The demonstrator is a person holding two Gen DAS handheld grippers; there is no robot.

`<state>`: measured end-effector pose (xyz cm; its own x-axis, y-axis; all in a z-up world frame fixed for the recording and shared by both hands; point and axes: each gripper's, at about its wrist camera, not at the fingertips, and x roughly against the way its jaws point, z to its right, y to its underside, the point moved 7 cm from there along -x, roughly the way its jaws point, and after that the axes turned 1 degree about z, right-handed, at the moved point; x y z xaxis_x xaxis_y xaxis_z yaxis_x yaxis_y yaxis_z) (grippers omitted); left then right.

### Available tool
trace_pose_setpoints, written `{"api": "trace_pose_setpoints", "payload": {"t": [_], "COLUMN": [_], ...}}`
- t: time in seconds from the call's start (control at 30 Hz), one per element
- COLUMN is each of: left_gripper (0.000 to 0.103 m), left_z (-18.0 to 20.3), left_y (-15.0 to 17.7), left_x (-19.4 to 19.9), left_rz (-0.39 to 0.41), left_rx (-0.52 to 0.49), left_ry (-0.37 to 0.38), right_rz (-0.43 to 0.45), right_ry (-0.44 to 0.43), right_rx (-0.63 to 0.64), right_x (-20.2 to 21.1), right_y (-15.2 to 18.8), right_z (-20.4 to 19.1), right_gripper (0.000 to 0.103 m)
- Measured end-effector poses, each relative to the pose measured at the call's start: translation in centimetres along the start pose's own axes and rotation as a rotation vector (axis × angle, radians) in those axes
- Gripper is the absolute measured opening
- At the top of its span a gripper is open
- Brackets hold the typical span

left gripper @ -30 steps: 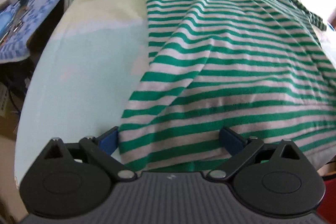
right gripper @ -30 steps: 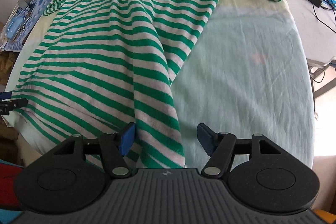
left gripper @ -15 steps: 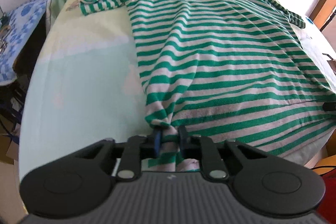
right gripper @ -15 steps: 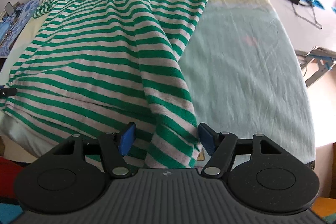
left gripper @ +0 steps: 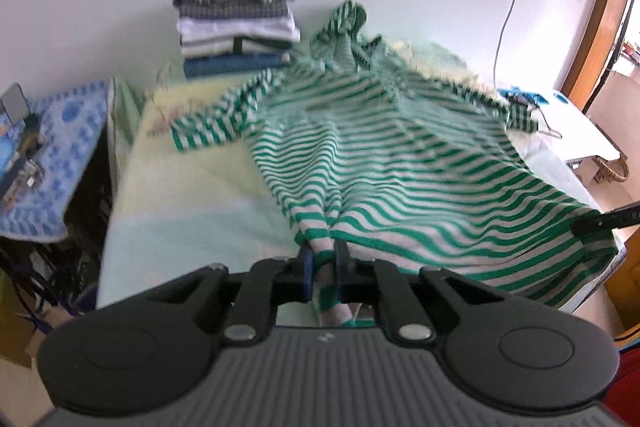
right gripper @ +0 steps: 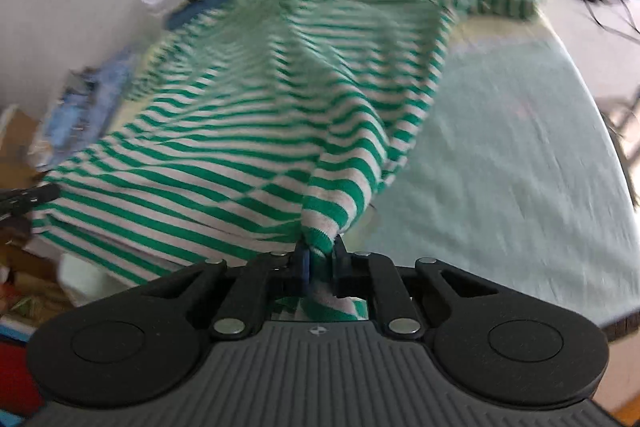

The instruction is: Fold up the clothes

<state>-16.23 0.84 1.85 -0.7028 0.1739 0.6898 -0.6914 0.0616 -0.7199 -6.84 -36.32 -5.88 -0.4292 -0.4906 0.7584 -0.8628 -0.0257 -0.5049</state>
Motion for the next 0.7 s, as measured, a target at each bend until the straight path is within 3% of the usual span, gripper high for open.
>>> {"api": "trace_pose_setpoints", "payload": {"t": [0.13, 0.2, 0.43, 0.7], "left_gripper": [0.005, 0.005, 0.003, 0.003], "left_z": [0.5, 0.6, 1.0, 0.7], "left_y": [-0.8, 0.0, 3.1, 8.3], "left_x": [2.7, 2.8, 3.0, 0.9], "left_rz": [0.036, 0.010, -0.080, -0.223], "left_rx": [-0.009, -0.003, 0.019, 0.046], "left_ry": [-0.017, -0.026, -0.060, -0.093], "right_rz": [-0.004, -0.022, -0.188, -0.397], "right_ry": [-0.107, -0.131, -0.093, 0.008], "right_rx": [0.035, 0.075, 0.201, 0.291], "right_x": [2.2, 3.3, 4.0, 0.6], "right_y": [-1.3, -1.5, 0.7, 5.1], "right_z": [-1.1, -1.2, 1.1, 4.5], "right_gripper": [0.010, 0.009, 0.009, 0.009]}}
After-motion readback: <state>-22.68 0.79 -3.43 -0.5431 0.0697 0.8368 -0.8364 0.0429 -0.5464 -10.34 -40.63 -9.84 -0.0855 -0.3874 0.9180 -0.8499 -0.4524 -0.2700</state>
